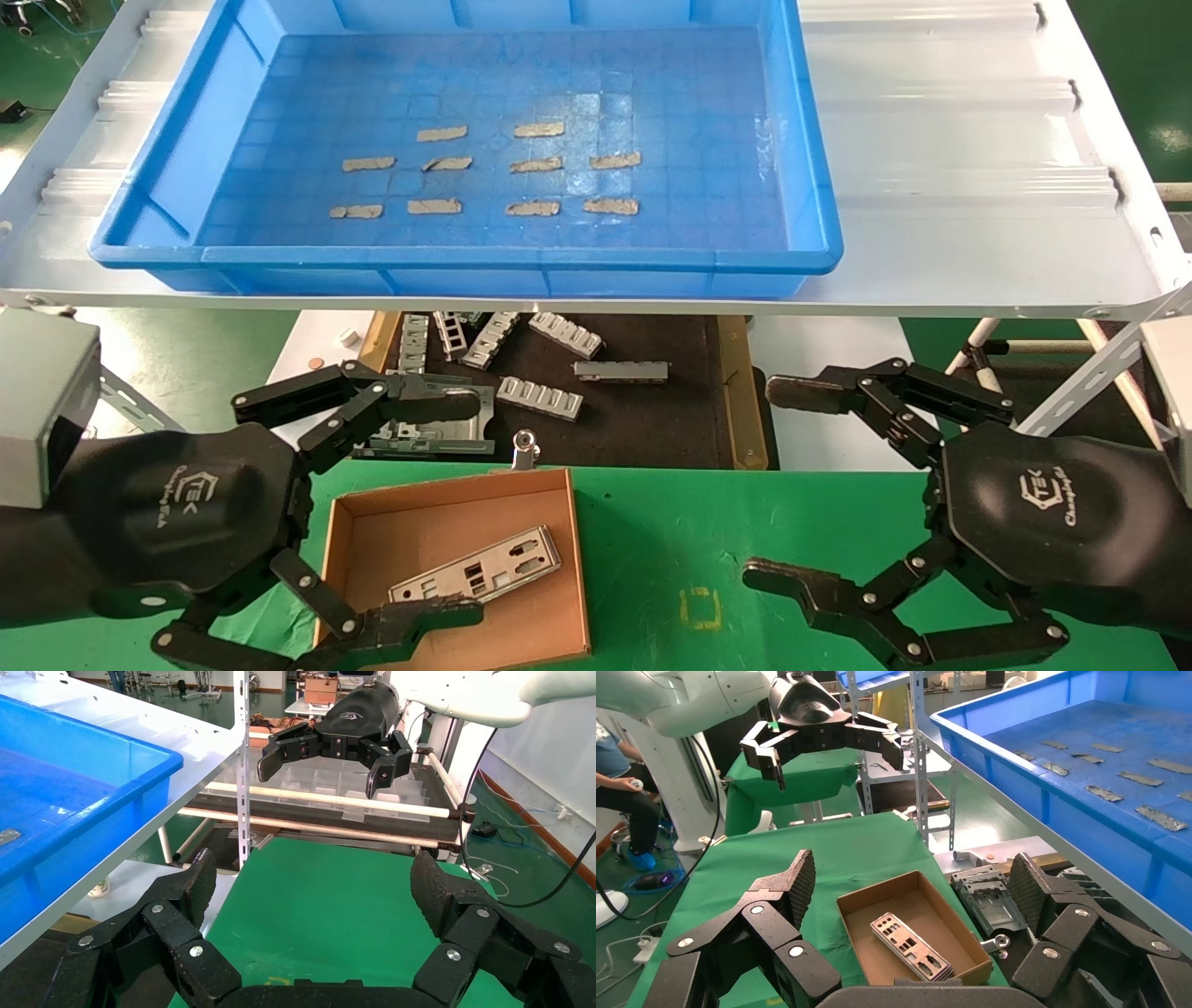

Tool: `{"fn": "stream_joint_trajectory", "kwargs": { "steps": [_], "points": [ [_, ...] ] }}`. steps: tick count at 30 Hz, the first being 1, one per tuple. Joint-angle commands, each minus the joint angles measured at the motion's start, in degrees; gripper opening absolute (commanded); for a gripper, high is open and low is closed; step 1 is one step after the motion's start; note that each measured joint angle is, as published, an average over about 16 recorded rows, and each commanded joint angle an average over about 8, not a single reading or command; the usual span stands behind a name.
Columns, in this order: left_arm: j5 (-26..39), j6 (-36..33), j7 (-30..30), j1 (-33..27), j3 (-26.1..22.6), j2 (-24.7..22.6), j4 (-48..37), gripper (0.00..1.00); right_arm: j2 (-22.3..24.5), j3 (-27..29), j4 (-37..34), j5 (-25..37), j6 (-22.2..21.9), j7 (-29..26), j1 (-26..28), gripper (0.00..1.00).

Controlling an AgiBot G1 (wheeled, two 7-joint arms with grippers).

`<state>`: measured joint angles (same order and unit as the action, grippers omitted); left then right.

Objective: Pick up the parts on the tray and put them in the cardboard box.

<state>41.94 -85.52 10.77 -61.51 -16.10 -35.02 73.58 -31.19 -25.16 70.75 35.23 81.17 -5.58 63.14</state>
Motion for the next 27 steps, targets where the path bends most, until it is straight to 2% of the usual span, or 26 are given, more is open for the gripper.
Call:
{"fn": "stream_joint_trajectory", "kwargs": {
  "steps": [1,27],
  "points": [
    [0.00,0.00,0.00,0.00,0.00,0.00,0.00,1.00,0.00,0.00,0.00,0.00,0.00,0.00,0.00,1.00],
    [0.00,0.00,0.00,0.00,0.00,0.00,0.00,1.00,0.00,0.00,0.00,0.00,0.00,0.00,0.00,1.00]
  ]
}}
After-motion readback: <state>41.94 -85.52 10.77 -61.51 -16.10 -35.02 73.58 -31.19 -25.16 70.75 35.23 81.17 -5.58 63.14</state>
